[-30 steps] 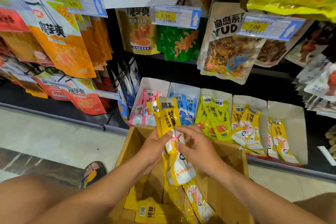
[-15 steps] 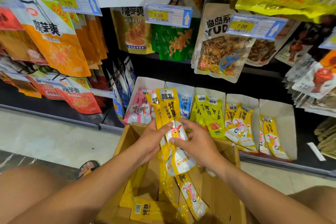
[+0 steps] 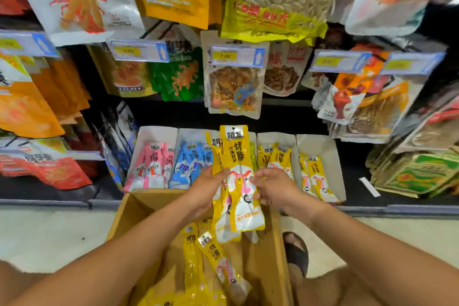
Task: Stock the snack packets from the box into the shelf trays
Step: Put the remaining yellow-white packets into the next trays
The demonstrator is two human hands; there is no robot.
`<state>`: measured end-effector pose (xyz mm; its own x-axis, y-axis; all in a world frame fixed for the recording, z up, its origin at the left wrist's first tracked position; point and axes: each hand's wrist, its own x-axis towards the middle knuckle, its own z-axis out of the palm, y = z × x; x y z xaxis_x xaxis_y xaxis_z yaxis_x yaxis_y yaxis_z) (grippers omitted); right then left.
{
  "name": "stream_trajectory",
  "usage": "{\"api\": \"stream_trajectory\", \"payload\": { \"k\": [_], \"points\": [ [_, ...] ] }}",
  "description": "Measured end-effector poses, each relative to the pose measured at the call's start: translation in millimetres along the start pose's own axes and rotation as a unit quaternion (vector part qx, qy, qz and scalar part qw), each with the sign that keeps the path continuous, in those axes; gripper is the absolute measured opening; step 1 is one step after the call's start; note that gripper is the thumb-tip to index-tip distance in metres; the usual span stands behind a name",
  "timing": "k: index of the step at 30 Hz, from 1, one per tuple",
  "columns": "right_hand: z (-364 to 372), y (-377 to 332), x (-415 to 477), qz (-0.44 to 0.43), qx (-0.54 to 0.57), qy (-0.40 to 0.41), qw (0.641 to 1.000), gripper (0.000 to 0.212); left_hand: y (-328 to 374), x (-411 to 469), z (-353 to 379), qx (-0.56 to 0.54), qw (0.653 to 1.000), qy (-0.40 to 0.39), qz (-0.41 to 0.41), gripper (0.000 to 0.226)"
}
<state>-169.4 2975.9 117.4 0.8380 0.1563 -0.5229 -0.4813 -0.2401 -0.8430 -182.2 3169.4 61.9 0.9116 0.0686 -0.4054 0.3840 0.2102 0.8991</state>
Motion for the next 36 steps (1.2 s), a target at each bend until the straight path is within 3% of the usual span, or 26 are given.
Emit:
{"api": "stream_trajectory", "payload": {
  "k": [2, 3, 5, 6, 8, 9, 11, 12, 15, 19, 20, 21, 23, 24, 26, 28, 31, 33, 36],
  "points": [
    [-37, 1, 2, 0.008, -0.012, 0.003, 1.000, 0.013, -16, 21, 15, 0.004, 1.000, -0.009, -0.026, 0.099],
    [-57, 3, 4, 0.013, -0.020, 0.006, 1.000, 0.014, 3, 4, 34, 0.008, 0.999, -0.022, -0.033, 0.100],
    [-97, 10, 9, 0.035, -0.027, 0.024, 0.999, 0.018, 3, 5, 55, 0.011, 0.999, -0.028, -0.035, 0.057],
    [-117, 15, 13, 0.046, -0.028, 0.041, 0.998, 0.018, 0, 10, 66, 0.023, 0.999, -0.015, -0.025, 0.051],
    [-151, 26, 27, 0.070, -0.025, 0.080, 0.994, 0.008, -8, 19, 84, 0.052, 0.998, -0.039, -0.005, 0.101],
    [-166, 32, 34, 0.084, -0.030, 0.099, 0.991, 0.006, -11, 25, 93, 0.050, 0.998, -0.044, -0.002, 0.104],
    [-196, 48, 52, 0.099, -0.057, 0.115, 0.987, 0.011, -15, 33, 108, 0.033, 0.998, -0.049, -0.006, 0.059],
    [-211, 58, 64, 0.098, -0.061, 0.118, 0.986, 0.014, -20, 39, 115, 0.024, 0.997, -0.073, -0.008, 0.049],
    [-241, 77, 91, 0.113, -0.068, 0.142, 0.981, 0.018, -37, 62, 130, 0.060, 0.997, -0.046, -0.015, 0.020],
    [-265, 91, 136, 0.123, -0.131, 0.183, 0.967, 0.004, -58, 95, 148, 0.071, 0.997, -0.018, -0.004, 0.010],
    [-273, 96, 151, 0.120, -0.130, 0.211, 0.961, 0.009, -61, 99, 153, 0.069, 0.998, -0.014, -0.001, 0.013],
    [-279, 98, 166, 0.122, -0.189, 0.208, 0.952, 0.017, -66, 105, 157, 0.061, 0.998, -0.017, -0.005, 0.016],
    [-287, 110, 197, 0.080, -0.459, 0.170, 0.868, 0.019, -75, 113, 162, 0.031, 0.999, -0.019, -0.033, 0.020],
    [-288, 110, 209, 0.077, -0.516, 0.163, 0.837, 0.016, -80, 115, 163, 0.015, 0.998, -0.023, -0.049, 0.021],
    [-287, 109, 223, 0.076, -0.556, 0.140, 0.815, 0.023, -90, 120, 164, -0.007, 0.998, -0.023, -0.059, 0.023],
    [-285, 119, 244, 0.080, -0.519, 0.133, 0.840, 0.032, -98, 124, 163, -0.025, 0.998, -0.021, -0.063, 0.022],
    [-280, 146, 269, 0.108, -0.258, 0.143, 0.949, 0.015, -103, 129, 163, -0.037, 0.997, -0.013, -0.064, 0.019],
    [-274, 157, 272, 0.113, -0.201, 0.128, 0.964, 0.040, -107, 132, 162, -0.025, 0.998, -0.016, -0.056, 0.020],
    [-259, 158, 259, 0.121, -0.227, 0.101, 0.961, 0.044, -111, 132, 160, -0.031, 0.998, -0.019, -0.055, 0.022]
  ]
}}
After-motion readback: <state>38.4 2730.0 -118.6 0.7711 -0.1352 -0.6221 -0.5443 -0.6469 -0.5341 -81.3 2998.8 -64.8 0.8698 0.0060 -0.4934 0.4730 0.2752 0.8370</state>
